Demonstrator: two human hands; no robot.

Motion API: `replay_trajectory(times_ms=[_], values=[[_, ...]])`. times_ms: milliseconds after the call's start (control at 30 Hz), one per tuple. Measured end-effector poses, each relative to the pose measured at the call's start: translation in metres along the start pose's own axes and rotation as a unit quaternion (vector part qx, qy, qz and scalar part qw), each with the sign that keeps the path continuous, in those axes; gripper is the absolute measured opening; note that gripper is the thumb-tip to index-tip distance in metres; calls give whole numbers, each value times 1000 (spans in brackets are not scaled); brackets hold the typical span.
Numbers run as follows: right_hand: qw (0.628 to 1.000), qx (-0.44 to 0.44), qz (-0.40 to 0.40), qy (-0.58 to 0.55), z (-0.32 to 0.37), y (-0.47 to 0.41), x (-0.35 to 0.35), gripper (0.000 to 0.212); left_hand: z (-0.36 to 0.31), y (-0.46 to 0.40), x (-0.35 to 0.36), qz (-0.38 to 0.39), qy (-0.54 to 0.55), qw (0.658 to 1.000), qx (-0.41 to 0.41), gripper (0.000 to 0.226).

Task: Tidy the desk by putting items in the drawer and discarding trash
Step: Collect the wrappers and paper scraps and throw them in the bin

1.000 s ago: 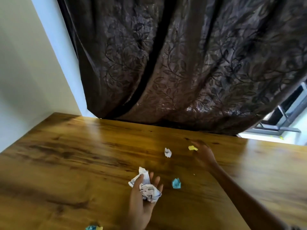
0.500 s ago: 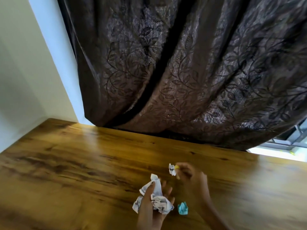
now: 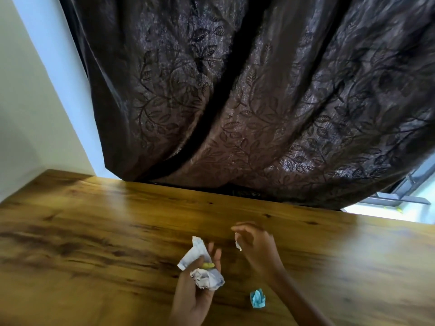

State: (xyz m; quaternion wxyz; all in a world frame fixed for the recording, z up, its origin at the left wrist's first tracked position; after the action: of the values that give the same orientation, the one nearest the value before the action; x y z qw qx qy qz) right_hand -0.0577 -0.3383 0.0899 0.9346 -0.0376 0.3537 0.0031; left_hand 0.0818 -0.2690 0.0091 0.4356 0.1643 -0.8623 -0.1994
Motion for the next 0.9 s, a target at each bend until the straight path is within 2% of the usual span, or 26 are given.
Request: replay_trajectory(times_ms=[100, 167, 267, 400, 500, 567, 633, 700, 767, 833, 900], values=[[992, 6, 64, 106, -30, -15, 29, 38, -5, -1, 0, 12, 0, 1000, -1, 21], [983, 3, 100, 155, -43, -10, 49, 39, -7, -2, -2, 10, -3, 1000, 0, 22], [982, -7, 88, 169, -45, -3, 55, 35, -6, -1, -7, 4, -4, 1000, -9, 21], [999, -15, 16, 23, -2, 5, 31, 27, -2, -2, -10, 12, -1, 1000, -14, 22], [996, -49, 41, -64, 45, 26, 32, 28, 4, 4, -2, 32, 2, 999, -31, 28], [993, -85, 67, -35, 67, 44, 47, 31, 6, 8, 8, 62, 35, 996, -50, 42], [990, -134, 52, 10, 81, 58, 58, 36, 4, 13, 14, 85, 48, 993, -64, 54], [986, -153, 28, 56, 85, 66, 61, 44, 2, 16, 11, 92, 37, 993, -60, 54], [988, -137, 55, 38, 79, 68, 64, 36, -2, 15, 5, 86, 44, 994, -55, 44], [991, -74, 96, -63, 71, 67, 58, 26, -2, 11, -1, 57, 51, 995, -61, 35], [988, -25, 82, -126, 60, 62, 43, 20, 0, 7, -7, 24, 56, 996, -66, 26]])
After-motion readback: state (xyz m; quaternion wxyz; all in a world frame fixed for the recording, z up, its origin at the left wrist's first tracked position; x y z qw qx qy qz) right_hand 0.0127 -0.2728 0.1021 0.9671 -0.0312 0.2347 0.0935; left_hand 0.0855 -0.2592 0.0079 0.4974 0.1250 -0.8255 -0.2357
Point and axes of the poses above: each hand's wrist, its own y-axis away from the middle knuckle, its own x-axis out of the palm, z = x × y, the point moved 10 cm from there along -y, towards the middle knuckle, and after that the axes turned 5 degrees about x, right-handed, at the moved point
